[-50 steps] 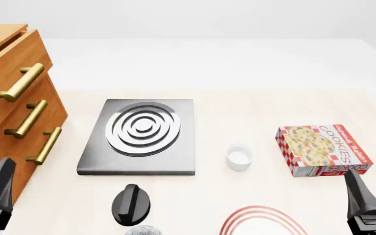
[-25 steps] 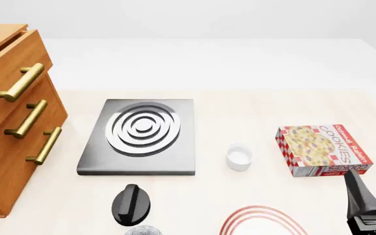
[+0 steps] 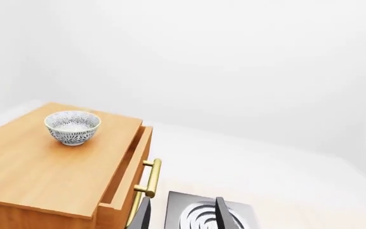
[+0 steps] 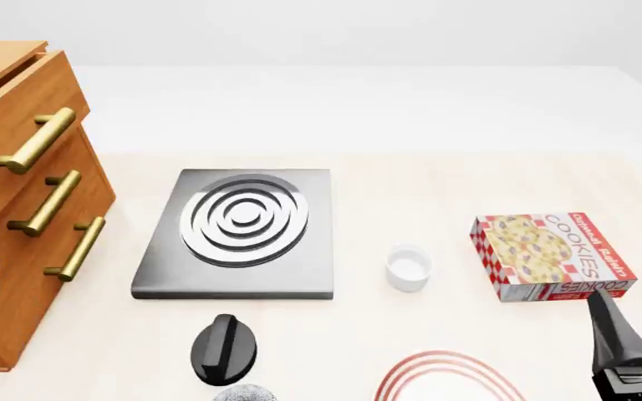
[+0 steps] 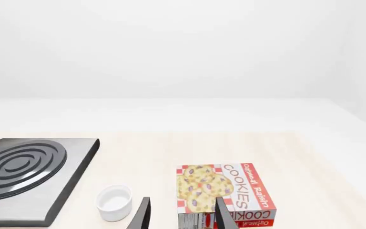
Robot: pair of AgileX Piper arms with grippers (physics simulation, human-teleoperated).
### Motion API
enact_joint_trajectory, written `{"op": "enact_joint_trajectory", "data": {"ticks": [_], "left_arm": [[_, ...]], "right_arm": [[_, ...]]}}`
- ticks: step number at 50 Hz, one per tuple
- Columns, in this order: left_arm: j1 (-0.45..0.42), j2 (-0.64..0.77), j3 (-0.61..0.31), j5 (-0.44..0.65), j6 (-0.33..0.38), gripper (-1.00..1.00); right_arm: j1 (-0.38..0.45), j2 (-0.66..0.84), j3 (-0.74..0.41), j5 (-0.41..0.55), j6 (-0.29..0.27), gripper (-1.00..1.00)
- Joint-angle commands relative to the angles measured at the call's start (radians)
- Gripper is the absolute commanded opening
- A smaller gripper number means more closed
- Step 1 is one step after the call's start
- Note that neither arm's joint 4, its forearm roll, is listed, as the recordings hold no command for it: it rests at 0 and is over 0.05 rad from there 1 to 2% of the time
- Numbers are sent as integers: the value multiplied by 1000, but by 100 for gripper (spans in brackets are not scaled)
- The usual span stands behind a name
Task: Pick the akita bowl on the wooden cabinet and place it on the plate.
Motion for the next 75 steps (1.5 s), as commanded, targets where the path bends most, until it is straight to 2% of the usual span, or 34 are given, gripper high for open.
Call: {"op": "enact_joint_trajectory", "data": {"ticks": [1,10,17,41,52,75], "left_arm": [[43,71,-125,70,-56,100],[97,95,-202,107,-100,100],[144,114,-246,129,-108,100],[301,156,-255,80,-202,100],[340,195,-227,36,-211,100],[437,345,-241,-58,-254,100]], "right_arm": [[0,0,0,1,0,100],[0,-1,0,0,0,100],[0,0,0,1,0,100],[0,0,0,1,0,100],[0,-1,0,0,-1,100],[1,-3,-1,4,0,100]]}}
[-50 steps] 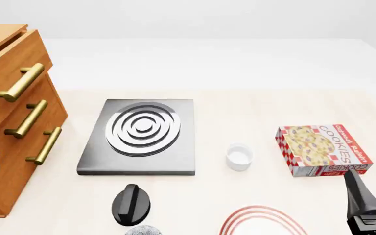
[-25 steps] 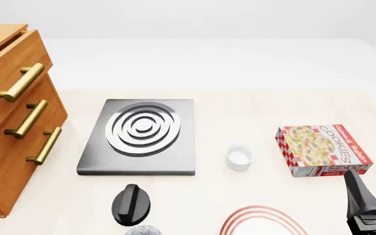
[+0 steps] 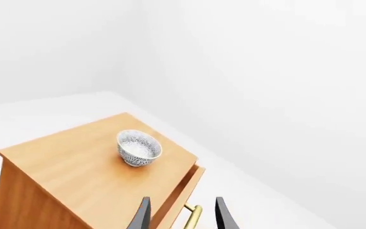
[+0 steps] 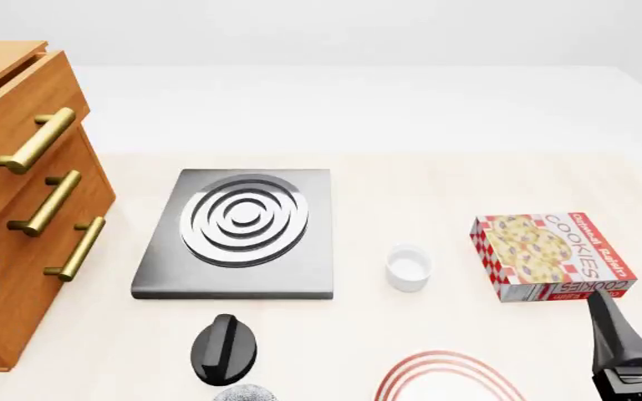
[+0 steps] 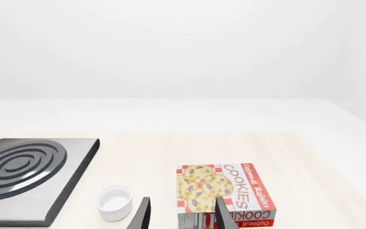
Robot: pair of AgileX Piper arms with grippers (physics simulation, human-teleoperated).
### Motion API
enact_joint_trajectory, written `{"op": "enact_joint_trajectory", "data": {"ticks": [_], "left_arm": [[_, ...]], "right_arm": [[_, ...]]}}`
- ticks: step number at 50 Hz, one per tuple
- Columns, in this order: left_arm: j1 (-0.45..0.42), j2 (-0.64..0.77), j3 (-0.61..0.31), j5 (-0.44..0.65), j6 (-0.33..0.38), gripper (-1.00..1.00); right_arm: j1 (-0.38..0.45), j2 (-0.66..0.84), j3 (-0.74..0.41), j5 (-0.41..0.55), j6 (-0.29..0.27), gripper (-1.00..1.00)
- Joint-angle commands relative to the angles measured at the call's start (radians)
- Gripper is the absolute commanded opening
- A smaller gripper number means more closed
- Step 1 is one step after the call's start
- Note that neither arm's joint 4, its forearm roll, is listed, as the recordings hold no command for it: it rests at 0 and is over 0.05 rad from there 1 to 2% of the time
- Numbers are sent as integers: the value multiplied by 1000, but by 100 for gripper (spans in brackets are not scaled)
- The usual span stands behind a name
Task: Pick the akita bowl on the wooden cabinet and place it on the plate.
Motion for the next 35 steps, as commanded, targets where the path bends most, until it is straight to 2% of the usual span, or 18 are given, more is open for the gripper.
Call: {"op": "enact_joint_trajectory", "data": {"ticks": [1,35], "left_arm": [[39,73,-7,-44,-16,100],[148,278,-59,-139,-87,100]], "right_arm": [[0,-2,0,2,0,100],[0,-2,-1,4,0,100]]}}
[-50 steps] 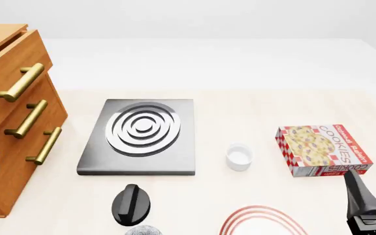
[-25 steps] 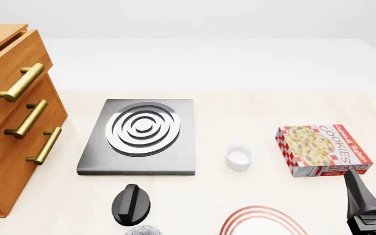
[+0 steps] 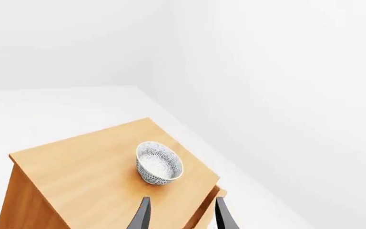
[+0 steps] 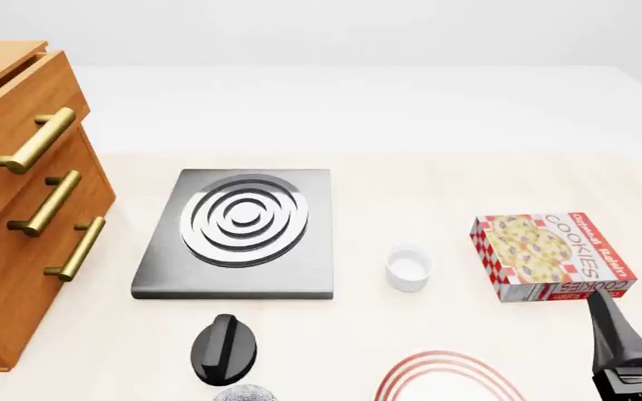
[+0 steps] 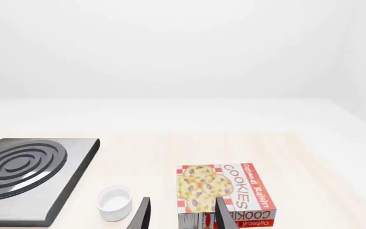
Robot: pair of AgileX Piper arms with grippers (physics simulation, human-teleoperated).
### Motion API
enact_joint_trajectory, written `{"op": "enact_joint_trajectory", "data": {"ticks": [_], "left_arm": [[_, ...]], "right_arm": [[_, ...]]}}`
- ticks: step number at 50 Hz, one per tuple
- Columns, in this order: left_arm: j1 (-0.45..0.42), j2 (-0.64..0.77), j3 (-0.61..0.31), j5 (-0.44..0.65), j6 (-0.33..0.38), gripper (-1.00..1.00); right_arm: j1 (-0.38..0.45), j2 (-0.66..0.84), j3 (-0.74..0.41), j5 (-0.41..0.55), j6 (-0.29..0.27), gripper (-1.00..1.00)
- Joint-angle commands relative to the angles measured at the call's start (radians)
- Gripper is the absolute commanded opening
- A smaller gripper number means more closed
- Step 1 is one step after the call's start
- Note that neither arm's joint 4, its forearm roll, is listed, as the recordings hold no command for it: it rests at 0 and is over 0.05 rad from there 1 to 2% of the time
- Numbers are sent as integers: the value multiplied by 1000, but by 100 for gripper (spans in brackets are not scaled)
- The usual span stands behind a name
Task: Pick the akita bowl on the wooden cabinet and place it on the plate.
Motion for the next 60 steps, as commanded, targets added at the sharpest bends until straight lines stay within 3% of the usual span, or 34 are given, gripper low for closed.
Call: {"op": "enact_joint_trajectory", "data": {"ticks": [1,32,60], "left_arm": [[36,64,-6,-37,-18,100],[90,200,20,-142,-40,100],[89,339,14,-219,-6,100]], "right_arm": [[0,0,-1,1,0,100],[0,0,0,0,1,100],[0,0,0,0,1,100]]}}
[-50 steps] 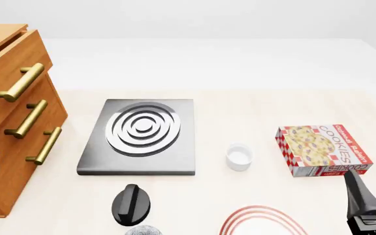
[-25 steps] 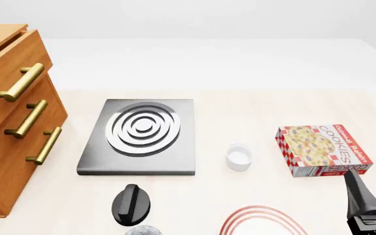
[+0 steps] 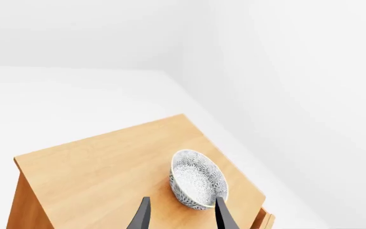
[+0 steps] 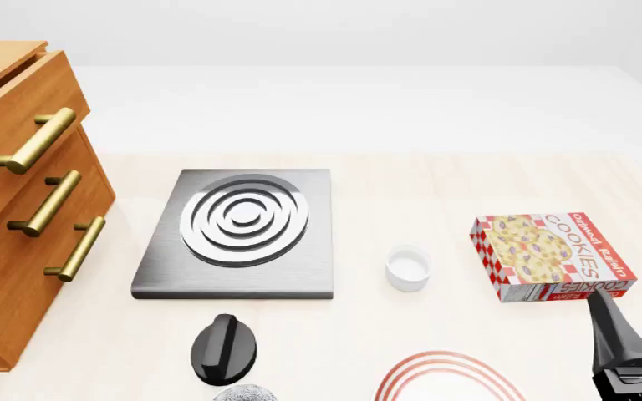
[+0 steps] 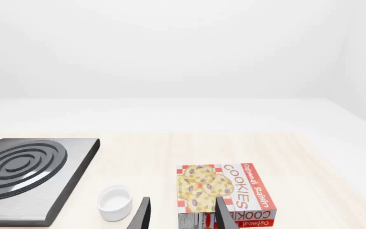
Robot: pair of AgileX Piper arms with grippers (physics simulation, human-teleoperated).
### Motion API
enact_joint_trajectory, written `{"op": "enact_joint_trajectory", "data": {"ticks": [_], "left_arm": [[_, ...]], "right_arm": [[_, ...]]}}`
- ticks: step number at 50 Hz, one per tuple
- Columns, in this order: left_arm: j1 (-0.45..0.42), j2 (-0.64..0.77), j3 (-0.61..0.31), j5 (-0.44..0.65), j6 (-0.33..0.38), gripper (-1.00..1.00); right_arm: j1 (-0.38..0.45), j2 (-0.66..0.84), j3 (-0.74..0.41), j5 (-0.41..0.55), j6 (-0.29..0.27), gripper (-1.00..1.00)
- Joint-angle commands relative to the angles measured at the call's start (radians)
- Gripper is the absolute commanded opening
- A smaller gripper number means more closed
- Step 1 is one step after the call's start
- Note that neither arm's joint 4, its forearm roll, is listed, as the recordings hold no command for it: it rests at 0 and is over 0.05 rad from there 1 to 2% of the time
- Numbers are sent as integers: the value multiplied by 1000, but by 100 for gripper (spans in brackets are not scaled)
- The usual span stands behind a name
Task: Pick the akita bowl on the wooden cabinet and place it on the plate.
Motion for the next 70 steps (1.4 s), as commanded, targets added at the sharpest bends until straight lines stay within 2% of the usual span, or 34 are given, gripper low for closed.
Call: {"op": "enact_joint_trajectory", "data": {"ticks": [1,16,27,43,70], "left_arm": [[-7,41,-3,-19,19,100],[-54,73,-27,-10,33,100],[-55,123,-60,-16,38,100],[-61,193,-90,-18,4,100],[-58,284,-68,-81,-30,100]], "right_arm": [[0,0,0,0,0,100],[0,0,0,0,-1,100],[0,1,0,-1,-1,100],[0,1,0,-1,0,100],[0,0,0,-1,-1,100]]}}
